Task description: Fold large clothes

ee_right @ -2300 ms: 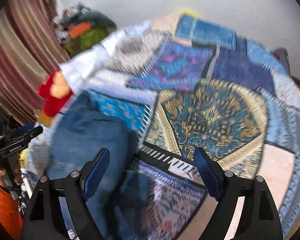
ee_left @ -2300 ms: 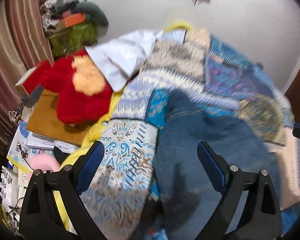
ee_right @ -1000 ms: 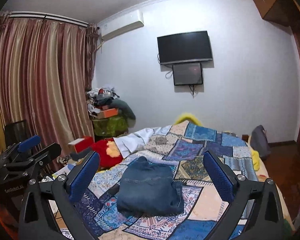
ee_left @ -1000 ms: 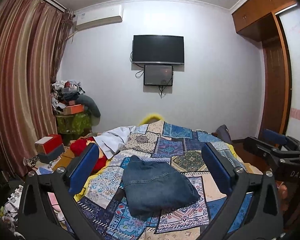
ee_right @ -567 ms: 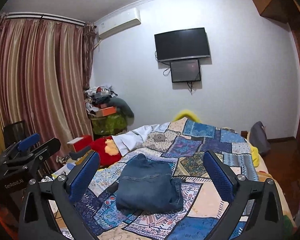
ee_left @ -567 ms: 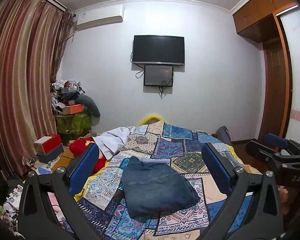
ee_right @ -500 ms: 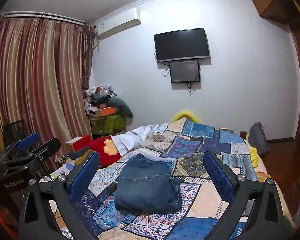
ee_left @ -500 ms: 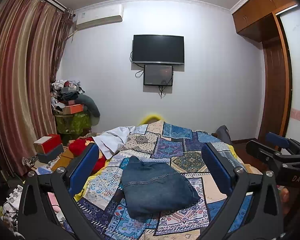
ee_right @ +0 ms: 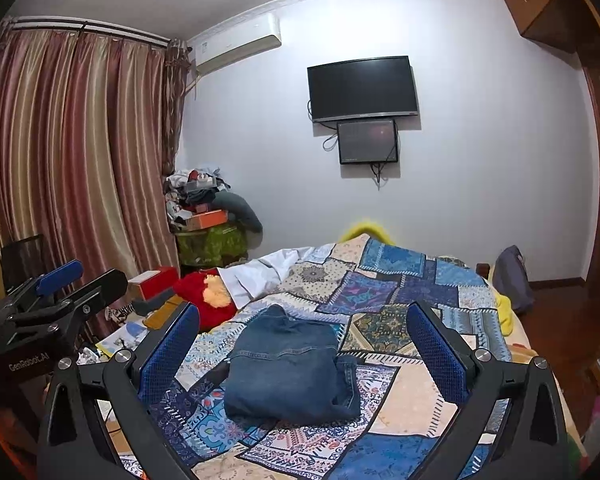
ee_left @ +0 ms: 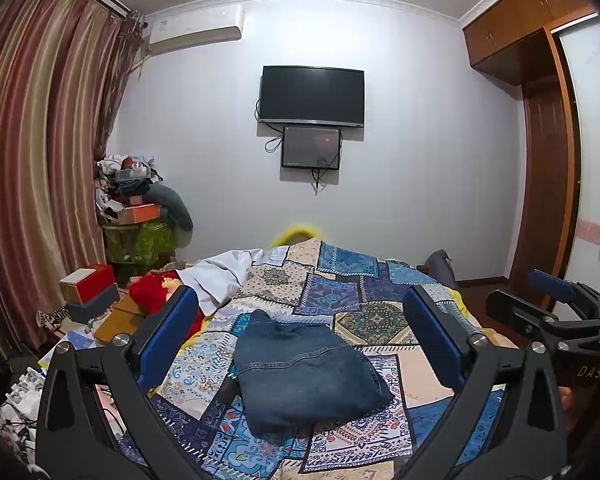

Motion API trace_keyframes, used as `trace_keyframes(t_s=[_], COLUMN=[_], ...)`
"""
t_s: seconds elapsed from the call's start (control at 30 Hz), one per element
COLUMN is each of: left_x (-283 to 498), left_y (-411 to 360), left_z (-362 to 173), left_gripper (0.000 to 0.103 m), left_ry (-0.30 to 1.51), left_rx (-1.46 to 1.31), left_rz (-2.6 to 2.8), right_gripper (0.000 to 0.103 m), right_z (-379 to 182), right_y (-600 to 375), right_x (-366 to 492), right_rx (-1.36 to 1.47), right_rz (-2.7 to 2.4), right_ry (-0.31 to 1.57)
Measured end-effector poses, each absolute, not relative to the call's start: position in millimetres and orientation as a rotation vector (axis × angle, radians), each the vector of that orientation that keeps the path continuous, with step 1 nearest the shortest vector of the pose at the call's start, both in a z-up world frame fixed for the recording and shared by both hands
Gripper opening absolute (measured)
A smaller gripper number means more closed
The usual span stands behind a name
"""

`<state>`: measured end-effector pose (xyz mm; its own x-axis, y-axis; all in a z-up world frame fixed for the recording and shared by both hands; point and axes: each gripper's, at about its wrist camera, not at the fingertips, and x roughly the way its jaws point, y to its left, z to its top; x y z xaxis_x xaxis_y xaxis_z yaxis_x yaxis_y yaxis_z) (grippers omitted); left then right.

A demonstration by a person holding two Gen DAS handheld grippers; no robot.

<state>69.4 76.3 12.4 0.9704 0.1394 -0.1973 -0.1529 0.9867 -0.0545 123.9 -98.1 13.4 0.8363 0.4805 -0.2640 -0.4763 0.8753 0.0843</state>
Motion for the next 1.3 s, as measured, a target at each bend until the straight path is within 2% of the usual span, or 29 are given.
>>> trace_keyframes(t_s=[1.3], left_x=[70.9], left_y=[73.7], left_z=[9.1], left_gripper=[0.103], left_ry=[0.217], left_rx=[-0.085], left_rz=[0.074], right_gripper=[0.103], right_z=[16.3], right_y=[-101.2], right_x=[121.7], right_rx=[0.012], right_rz=[0.486], right_ry=[0.272])
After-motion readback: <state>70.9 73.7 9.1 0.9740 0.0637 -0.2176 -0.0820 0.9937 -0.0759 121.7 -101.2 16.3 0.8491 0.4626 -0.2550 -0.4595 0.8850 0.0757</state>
